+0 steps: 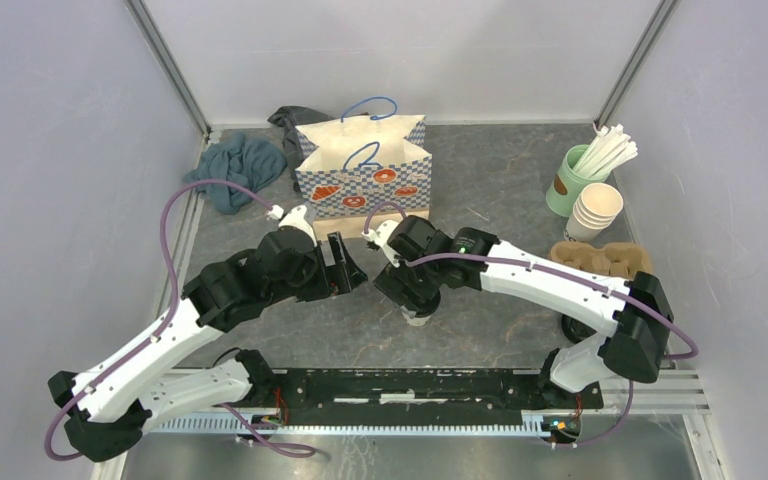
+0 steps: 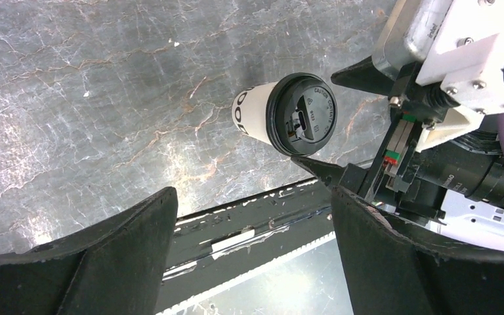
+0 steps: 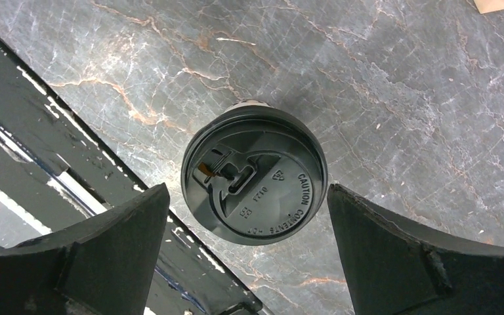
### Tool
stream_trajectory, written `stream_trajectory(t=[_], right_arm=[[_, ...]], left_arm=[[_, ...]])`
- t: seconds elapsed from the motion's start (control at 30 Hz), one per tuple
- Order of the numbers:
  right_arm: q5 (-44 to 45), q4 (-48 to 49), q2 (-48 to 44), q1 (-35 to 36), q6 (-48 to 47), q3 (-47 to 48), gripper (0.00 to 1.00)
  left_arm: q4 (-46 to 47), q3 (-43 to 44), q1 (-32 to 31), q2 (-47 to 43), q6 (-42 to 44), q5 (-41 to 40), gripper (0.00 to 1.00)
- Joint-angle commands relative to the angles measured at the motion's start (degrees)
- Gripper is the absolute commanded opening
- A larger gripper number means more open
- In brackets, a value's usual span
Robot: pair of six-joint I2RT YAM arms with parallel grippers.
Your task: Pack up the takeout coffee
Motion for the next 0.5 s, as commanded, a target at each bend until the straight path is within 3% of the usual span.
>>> stream_trajectory(t=[0.0,0.47], right_arm=[[3.4,1.5,0.2,0.3,2.2,0.1,0.98],[3.4,2.4,1.2,0.2,4.0,-2.3,0.96]], left_arm=[[-0.7,1.1,0.1,0.0,0.2,-1.1,0.93],[-0.8,1.1,0.1,-0.1,0.7,-0.6,0.93]])
